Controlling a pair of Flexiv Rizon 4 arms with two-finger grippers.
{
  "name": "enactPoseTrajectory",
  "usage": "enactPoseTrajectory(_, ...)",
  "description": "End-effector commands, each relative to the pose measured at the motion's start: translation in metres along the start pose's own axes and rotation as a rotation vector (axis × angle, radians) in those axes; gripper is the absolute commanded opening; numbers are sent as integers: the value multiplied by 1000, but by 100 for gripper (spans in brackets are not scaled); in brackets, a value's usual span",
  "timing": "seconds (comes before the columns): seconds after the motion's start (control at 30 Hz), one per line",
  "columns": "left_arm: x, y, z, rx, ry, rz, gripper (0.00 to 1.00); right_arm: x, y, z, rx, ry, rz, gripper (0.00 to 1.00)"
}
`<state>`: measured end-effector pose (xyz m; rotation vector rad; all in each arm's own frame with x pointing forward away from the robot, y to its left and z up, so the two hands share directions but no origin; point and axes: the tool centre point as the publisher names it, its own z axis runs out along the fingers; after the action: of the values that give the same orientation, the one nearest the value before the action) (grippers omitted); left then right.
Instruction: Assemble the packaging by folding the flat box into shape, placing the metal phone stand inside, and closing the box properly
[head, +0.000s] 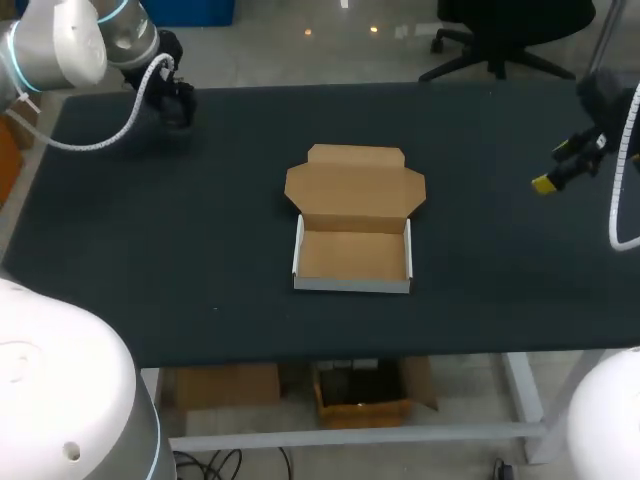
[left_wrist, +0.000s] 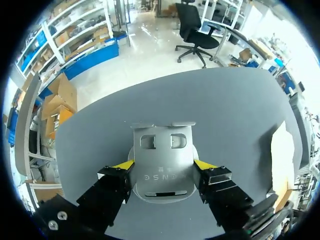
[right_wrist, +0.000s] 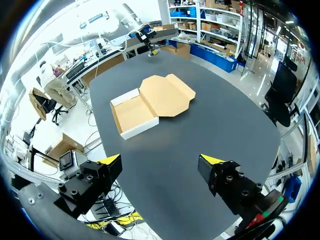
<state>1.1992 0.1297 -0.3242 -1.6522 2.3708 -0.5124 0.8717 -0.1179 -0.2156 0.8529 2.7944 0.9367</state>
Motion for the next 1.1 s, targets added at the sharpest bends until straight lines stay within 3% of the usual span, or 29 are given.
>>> enactPoseTrajectory(0.03,9,8,-14,50,1,21,0,1,-6,-3,-9,35,-49,100)
enactPoseTrajectory(0.47,43,11,-35,60,13,91,0,27,-19,15,43,134,-216,100)
enactPoseTrajectory(1.1,82,7,-52,38,30,174,0,44,-39,43,75,112,-190,100)
